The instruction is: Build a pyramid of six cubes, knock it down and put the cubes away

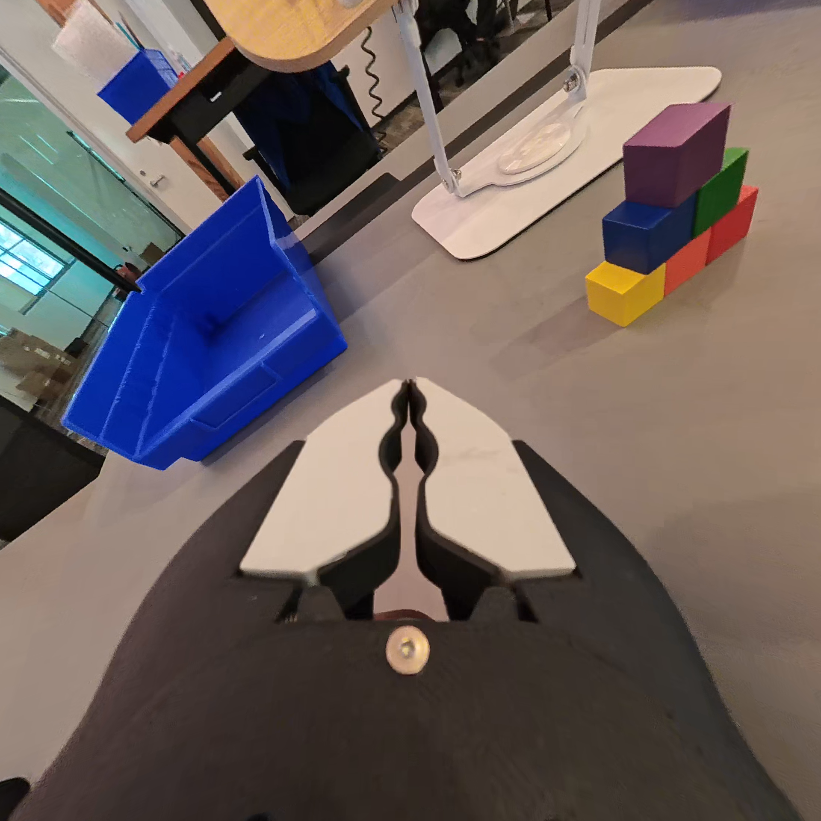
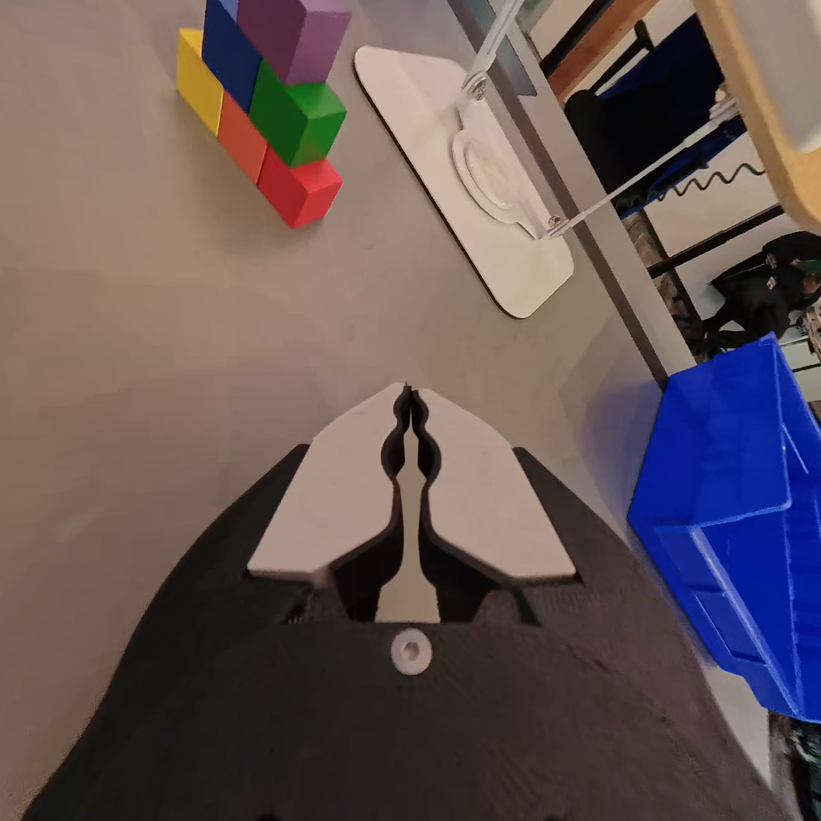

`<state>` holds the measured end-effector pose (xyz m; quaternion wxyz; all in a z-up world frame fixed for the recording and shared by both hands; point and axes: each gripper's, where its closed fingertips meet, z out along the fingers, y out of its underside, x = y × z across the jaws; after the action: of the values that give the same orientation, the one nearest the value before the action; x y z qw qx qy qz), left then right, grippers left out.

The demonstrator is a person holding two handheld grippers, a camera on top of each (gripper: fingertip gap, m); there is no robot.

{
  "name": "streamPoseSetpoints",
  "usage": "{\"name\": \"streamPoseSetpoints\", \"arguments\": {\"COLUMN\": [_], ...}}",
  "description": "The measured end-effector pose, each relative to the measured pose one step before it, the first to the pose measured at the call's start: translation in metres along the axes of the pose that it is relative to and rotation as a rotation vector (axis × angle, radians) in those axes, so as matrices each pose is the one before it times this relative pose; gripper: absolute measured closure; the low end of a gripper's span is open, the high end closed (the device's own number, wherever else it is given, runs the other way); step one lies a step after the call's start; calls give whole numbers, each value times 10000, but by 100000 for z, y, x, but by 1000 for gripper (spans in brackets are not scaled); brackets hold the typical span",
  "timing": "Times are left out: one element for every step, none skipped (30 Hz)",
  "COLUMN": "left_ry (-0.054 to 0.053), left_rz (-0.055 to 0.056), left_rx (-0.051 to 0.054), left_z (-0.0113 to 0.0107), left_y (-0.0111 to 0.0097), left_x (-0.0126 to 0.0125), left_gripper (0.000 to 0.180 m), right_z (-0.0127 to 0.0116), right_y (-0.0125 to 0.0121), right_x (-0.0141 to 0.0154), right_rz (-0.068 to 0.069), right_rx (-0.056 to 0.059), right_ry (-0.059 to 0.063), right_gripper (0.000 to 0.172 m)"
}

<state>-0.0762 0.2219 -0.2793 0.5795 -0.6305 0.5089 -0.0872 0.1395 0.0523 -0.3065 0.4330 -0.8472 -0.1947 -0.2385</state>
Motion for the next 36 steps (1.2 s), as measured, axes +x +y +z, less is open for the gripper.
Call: {"name": "streamPoseSetpoints", "arguments": {"left_ry": [48, -1, -102, -79, -49, -32, 50, 96, -1, -137, -136, -76, 46, 65, -47, -14, 70, -13, -87, -60, -83, -102, -58, 10, 17, -19, -121, -85, 27, 86, 36, 75, 116, 209, 275, 564], "left_rz": [20, 52, 51, 61, 115, 161, 172, 137, 134, 176, 156, 44, -54, -84, -132, -271, -415, -465, -422, -316, -261, -277, -315, -371, -372, -241, -63, -25, -54, 9, 64, 153, 199, 196, 266, 48], "left_rx": [-92, -2, 84, 72, 41, -6, -64, -63, -37, 47, 118, 61, -24, -110, -128, -59, -62, -68, -69, -26, -47, -78, -59, -25, -21, -80, -136, -69, -76, -175, -226, -195, -143, -215, -241, -224], "left_z": [24, -15, -87, -121, -95, -42, 28, 74, 17, -60, -102, -60, 30, 106, 93, 7, -25, -23, -45, -45, -44, -26, -60, -62, -60, 3, 71, 108, 189, 305, 429, 550, 696, 941, 1179, 1265], "left_y": [166, -10, -166, -168, -147, -84, 2, -9, -92, -267, -340, -228, -39, 200, 292, 232, 232, 275, 319, 242, 257, 283, 234, 156, 130, 200, 251, 118, 58, 90, 62, -87, -289, -328, -395, -604], "left_x": [137, 54, -80, -18, 102, 225, 386, 466, 297, 86, 39, 43, 115, 15, -328, -465, -521, -736, -902, -877, -927, -970, -905, -729, -583, -470, -427, -206, 112, 360, 467, 719, 950, 1263, 1614, 2357], "left_gripper": [180, 180, 180, 180, 180, 180, 180, 180, 180, 180, 180, 177, 176, 176, 176, 177, 180, 180, 180, 180, 180, 180, 180, 180, 180, 180, 180, 180, 180, 180, 180, 180, 180, 180, 180, 180], "right_z": [-26, -138, -169, -155, -94, -41, -25, -39, -104, -129, -70, 34, 60, 17, -57, -106, -94, -58, -18, -24, -72, -93, -109, -148, -157, -153, -72, -61, -91, -197, -180, -82, 18, 30, 4, -7], "right_y": [-30, -201, -237, -212, -148, -76, -86, -160, -229, -249, -194, -6, 154, 148, 83, 87, 104, 194, 274, 393, 505, 606, 707, 738, 713, 692, 764, 754, 509, 141, 7, 87, 128, 77, -13, -46], "right_x": [30, 64, 98, 85, 49, -9, -90, -148, -29, -11, -110, -139, -40, 61, 143, 187, 134, 69, 25, 27, 31, 12, 8, 36, 58, 23, -126, -179, -233, -38, 45, 35, 3, 17, 62, 28], "right_rz": [-147, -137, -66, -53, -90, -93, -68, -80, -115, -91, -21, 37, 65, 93, 130, 152, 146, 99, 30, -16, -18, 17, 69, 114, 146, 129, 79, 37, 21, 51, 71, 84, 92, 81, 62, 47], "right_rx": [-47, 54, 80, 81, 69, 26, 33, 74, 93, 100, 101, 29, -38, -16, 38, 53, 26, -24, -77, -125, -156, -170, -180, -151, -112, -84, -157, -197, -127, 16, 70, 13, -28, -20, 19, 39], "right_ry": [107, 144, 146, 109, 67, 32, -23, -48, 50, 62, -38, -104, -81, -59, -29, -11, -28, -43, -44, -31, -34, -63, -89, -72, -47, -19, -65, -61, -103, -11, 20, -19, -53, -46, -14, -20], "right_gripper": [172, 172, 172, 172, 172, 172, 172, 172, 172, 172, 172, 172, 172, 172, 172, 172, 172, 172, 172, 172, 172, 172, 172, 172, 172, 172, 172, 172, 172, 172, 172, 172, 172, 172, 172, 172]}}
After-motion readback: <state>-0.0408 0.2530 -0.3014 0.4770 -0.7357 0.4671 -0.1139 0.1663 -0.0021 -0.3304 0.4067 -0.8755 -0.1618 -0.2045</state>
